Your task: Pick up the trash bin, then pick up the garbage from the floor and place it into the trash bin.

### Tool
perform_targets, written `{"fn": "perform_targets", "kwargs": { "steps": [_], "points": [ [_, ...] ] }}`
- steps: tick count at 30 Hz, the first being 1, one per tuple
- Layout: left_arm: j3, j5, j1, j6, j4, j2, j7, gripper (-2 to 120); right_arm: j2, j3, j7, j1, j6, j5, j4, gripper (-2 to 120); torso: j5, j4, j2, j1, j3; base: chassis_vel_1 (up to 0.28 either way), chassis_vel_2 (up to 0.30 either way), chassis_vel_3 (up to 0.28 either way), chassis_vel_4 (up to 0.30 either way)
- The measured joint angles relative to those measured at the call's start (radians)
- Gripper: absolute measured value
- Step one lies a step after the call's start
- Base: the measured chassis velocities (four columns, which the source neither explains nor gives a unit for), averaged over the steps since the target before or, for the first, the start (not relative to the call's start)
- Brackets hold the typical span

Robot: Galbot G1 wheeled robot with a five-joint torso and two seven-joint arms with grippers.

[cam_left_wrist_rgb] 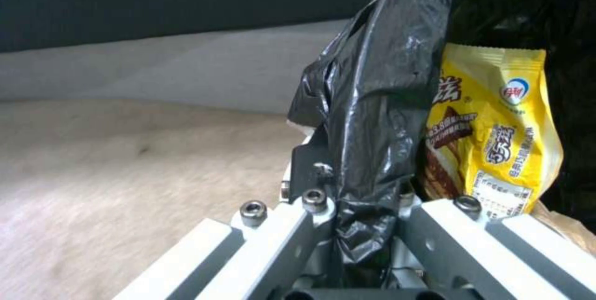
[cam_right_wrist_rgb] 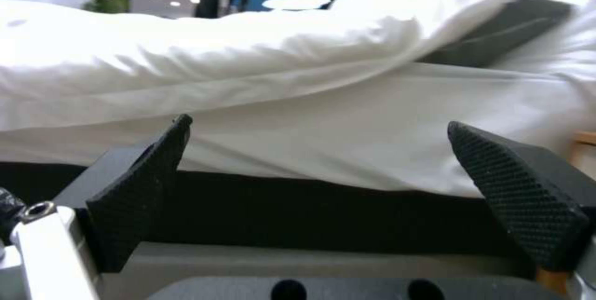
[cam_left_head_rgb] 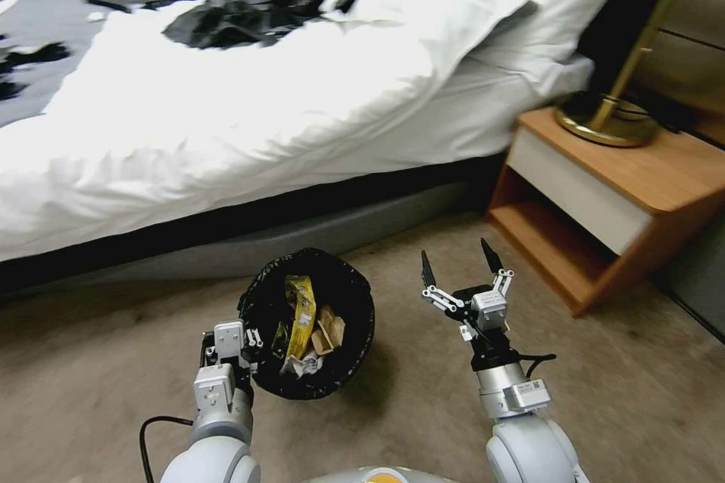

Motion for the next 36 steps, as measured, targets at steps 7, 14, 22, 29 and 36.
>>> {"fn": "perform_targets", "kwargs": {
  "steps": [7,14,22,29,36],
  "points": [
    [0.001,0.001,0.0,0.0,-0.001,-0.001,0.0,0,0.0,-0.001,0.0,-0.001,-0.001,-0.003,0.001,100,0.0,-0.0002,0.0,0.0,0.0,0.113,0.111,0.129,0.123],
    [0.001,0.001,-0.002,0.002,-0.003,0.0,0.0,0,-0.001,-0.004,0.0,-0.001,-0.006,-0.004,0.007,100,0.0,-0.0001,0.0,0.0,0.0,0.131,0.129,0.113,0.131],
    [0.002,0.002,-0.004,0.006,-0.009,0.0,0.0,0,-0.006,-0.006,-0.001,0.006,-0.019,0.0,0.023,100,0.0,-0.0001,0.0,0.0,0.0,0.125,0.114,0.131,0.128],
    [0.004,0.003,-0.004,0.007,-0.021,-0.002,0.0,0,-0.008,-0.01,-0.003,0.004,-0.021,0.0,0.03,100,0.0,-0.0001,0.0,0.0,0.0,0.128,0.135,0.131,0.135],
    [-0.004,-0.001,0.001,0.01,-0.042,-0.001,0.0,0,-0.004,-0.021,-0.005,0.0,-0.021,-0.007,0.026,100,0.0,-0.0001,0.0,0.0,0.0,0.122,0.12,0.122,0.124]
  ]
}}
